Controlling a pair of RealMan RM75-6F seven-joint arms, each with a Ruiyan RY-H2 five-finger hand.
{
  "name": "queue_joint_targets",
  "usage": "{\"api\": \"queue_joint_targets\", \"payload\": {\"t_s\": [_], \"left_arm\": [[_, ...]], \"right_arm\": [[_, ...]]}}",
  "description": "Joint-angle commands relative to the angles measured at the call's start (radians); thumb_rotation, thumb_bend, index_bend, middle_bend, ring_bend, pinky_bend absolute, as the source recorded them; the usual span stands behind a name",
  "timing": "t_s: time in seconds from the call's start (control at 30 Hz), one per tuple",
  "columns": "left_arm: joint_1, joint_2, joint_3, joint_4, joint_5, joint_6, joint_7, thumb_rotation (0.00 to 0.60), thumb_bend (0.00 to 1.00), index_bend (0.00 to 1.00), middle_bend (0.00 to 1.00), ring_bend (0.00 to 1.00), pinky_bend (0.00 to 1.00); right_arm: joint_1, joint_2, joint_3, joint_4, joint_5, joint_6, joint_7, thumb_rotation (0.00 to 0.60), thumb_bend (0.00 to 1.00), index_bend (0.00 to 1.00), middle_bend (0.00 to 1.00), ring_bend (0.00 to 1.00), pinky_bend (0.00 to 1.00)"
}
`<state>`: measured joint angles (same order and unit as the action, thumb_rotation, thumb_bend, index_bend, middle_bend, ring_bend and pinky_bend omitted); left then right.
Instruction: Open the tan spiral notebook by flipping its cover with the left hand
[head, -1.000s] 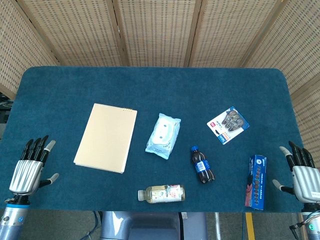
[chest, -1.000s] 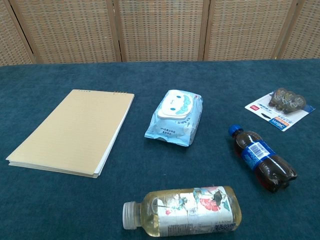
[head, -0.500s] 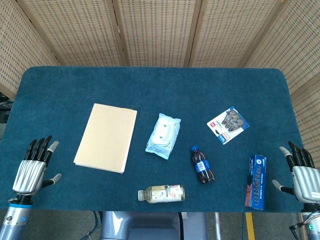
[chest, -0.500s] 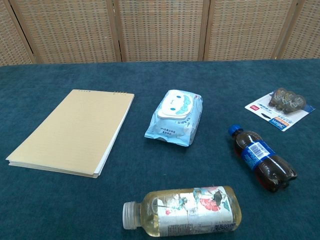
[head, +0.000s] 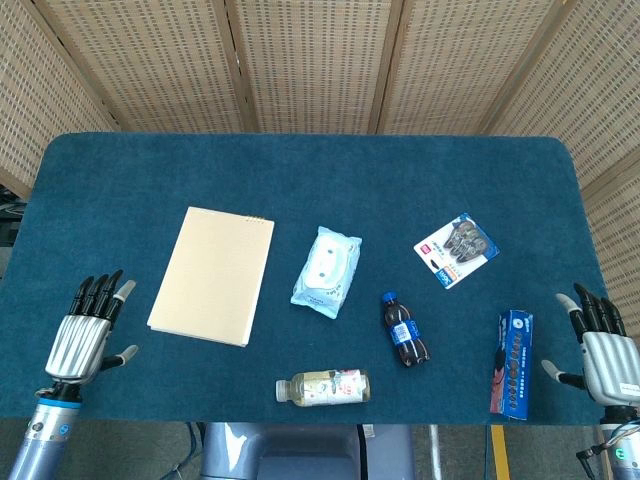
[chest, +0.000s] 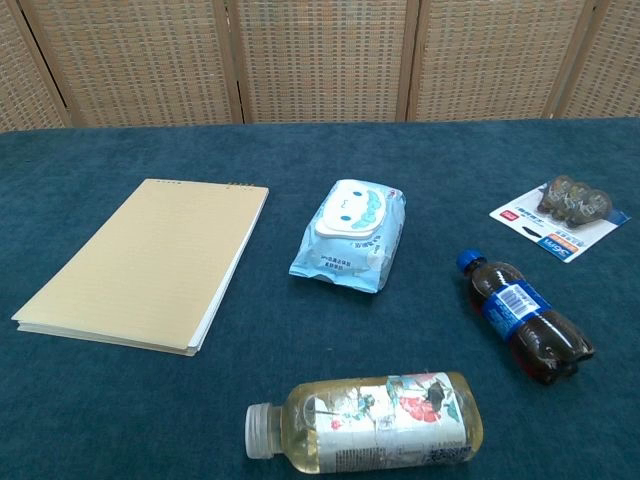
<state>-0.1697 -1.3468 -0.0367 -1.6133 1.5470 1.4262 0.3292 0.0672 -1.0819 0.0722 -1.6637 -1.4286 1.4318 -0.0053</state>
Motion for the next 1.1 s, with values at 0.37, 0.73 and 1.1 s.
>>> {"api": "queue_joint_targets", "payload": {"t_s": [0.37, 0.73, 1.1], "left_arm": [[-0.077, -0.098, -0.015, 0.011, -0.026, -0.102, 0.11, 0.6, 0.07, 0.0, 0.0, 0.0, 0.0], [-0.118, -0.17, -0.011, 0.053, -0.063, -0.163, 0.184, 0.6, 0.13, 0.0, 0.0, 0.0, 0.0], [-0.15, -0.214, -0.017, 0.091, -0.11, -0.209, 0.217, 0.6, 0.2, 0.0, 0.0, 0.0, 0.0]], "right_arm": [[0.001, 0.003, 0.003, 0.0, 0.006, -0.004, 0.021, 0.6, 0.16, 0.11, 0.0, 0.0, 0.0], [0.001, 0.005, 0.004, 0.0, 0.008, -0.008, 0.039, 0.6, 0.16, 0.11, 0.0, 0.0, 0.0], [0.0, 0.007, 0.005, 0.002, 0.011, -0.008, 0.055, 0.6, 0.16, 0.11, 0.0, 0.0, 0.0]]}}
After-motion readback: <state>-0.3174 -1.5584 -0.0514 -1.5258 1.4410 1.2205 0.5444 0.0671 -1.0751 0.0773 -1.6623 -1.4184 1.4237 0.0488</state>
